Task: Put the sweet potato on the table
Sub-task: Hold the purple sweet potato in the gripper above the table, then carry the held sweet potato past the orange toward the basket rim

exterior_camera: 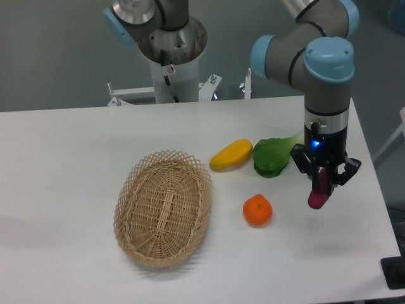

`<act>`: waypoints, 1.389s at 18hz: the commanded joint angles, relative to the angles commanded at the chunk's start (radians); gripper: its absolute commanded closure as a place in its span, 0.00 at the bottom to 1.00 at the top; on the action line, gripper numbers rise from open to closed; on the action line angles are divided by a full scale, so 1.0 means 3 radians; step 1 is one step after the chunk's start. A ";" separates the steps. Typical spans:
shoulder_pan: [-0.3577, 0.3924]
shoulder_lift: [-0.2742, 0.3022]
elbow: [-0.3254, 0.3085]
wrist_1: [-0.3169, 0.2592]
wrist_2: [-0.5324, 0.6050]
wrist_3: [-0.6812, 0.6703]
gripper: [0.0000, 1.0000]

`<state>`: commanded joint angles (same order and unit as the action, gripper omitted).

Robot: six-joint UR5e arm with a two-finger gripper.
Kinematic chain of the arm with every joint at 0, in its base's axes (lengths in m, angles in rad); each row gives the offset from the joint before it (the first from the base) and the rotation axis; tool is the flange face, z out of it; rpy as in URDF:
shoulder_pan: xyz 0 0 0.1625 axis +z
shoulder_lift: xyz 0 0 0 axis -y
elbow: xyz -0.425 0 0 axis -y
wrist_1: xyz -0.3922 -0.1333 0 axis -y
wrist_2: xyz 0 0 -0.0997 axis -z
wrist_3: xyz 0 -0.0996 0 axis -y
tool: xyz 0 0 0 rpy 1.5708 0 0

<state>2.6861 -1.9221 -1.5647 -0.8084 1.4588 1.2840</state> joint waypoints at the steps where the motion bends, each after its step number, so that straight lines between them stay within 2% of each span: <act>1: -0.0015 0.0000 0.0000 0.0000 0.0000 -0.0046 0.70; 4: -0.0102 -0.0015 -0.0005 0.0005 0.0000 -0.0270 0.70; 10: -0.0439 -0.0158 0.0000 0.0066 0.0071 -0.1068 0.70; 15: -0.0797 -0.0434 0.0030 0.0362 0.0454 -0.1579 0.70; 19: -0.0971 -0.0654 0.0133 0.0399 0.0532 -0.2070 0.70; 25: -0.1069 -0.0900 0.0107 0.0430 0.0670 -0.2025 0.70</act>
<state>2.3654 -2.1920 -1.5324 -0.6796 1.6597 0.6764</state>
